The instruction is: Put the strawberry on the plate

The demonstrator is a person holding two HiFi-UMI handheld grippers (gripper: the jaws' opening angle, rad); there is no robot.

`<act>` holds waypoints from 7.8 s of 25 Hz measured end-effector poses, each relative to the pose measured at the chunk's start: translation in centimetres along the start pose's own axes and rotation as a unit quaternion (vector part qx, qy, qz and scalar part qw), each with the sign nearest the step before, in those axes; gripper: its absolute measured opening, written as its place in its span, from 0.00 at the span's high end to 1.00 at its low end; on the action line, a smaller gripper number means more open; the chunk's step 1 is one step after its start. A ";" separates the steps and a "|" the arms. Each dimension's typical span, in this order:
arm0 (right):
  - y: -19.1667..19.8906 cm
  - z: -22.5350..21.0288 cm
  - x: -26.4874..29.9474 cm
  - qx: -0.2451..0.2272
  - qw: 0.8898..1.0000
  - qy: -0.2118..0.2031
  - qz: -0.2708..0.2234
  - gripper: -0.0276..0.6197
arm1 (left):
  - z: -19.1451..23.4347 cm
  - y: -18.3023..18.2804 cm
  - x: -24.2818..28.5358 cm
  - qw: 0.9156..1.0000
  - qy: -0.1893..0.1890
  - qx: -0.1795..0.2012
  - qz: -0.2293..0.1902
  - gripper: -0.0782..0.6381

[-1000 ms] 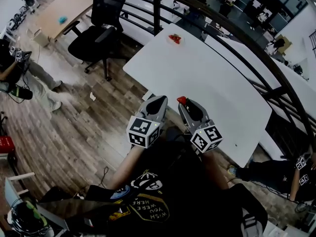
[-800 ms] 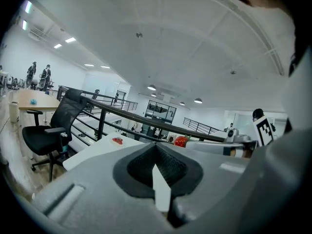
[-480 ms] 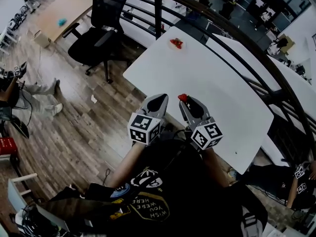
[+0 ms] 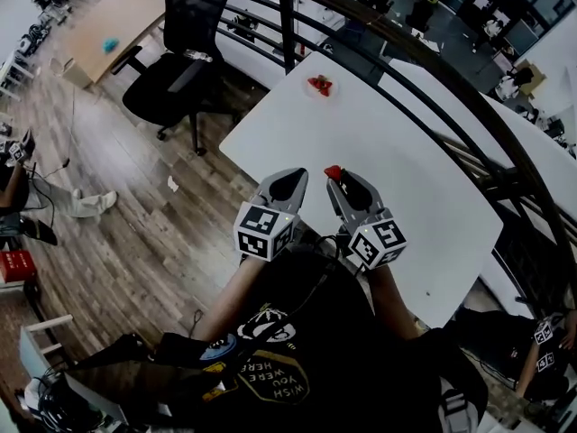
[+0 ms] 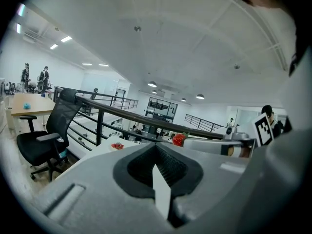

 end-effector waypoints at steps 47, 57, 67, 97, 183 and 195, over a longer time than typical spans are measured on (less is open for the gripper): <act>1.8 -8.8 21.6 -0.009 0.993 0.086 0.076 0.77 | 20.4 -3.5 15.6 0.993 0.068 0.012 0.100 0.89; 2.9 -11.8 23.9 -0.006 0.993 0.068 0.097 0.77 | 21.3 -3.1 18.4 0.992 0.056 0.007 0.109 0.89; 4.0 -14.4 26.0 0.002 0.991 0.062 0.116 0.77 | 23.4 -2.3 20.4 0.991 0.043 -0.019 0.123 0.89; 11.0 -21.3 31.8 0.022 0.980 0.087 0.180 0.77 | 29.5 3.2 27.4 0.979 0.028 -0.047 0.196 0.89; 14.3 -19.2 31.8 -0.052 0.973 0.139 0.177 0.75 | 31.0 4.3 23.8 0.985 -0.003 -0.046 0.168 0.89; 7.6 -10.7 24.7 -0.085 0.976 0.172 0.102 0.84 | 24.0 0.5 16.3 0.993 0.034 0.009 0.113 0.89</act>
Point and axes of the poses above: the fingertips, and each gripper's own axes: x forward along the fingers, z to its left, y out of its underside, the point moved 6 cm from there along -x, backward along the fingers, and after that the axes turned 5 degrees about -x, right-handed, at the moved point
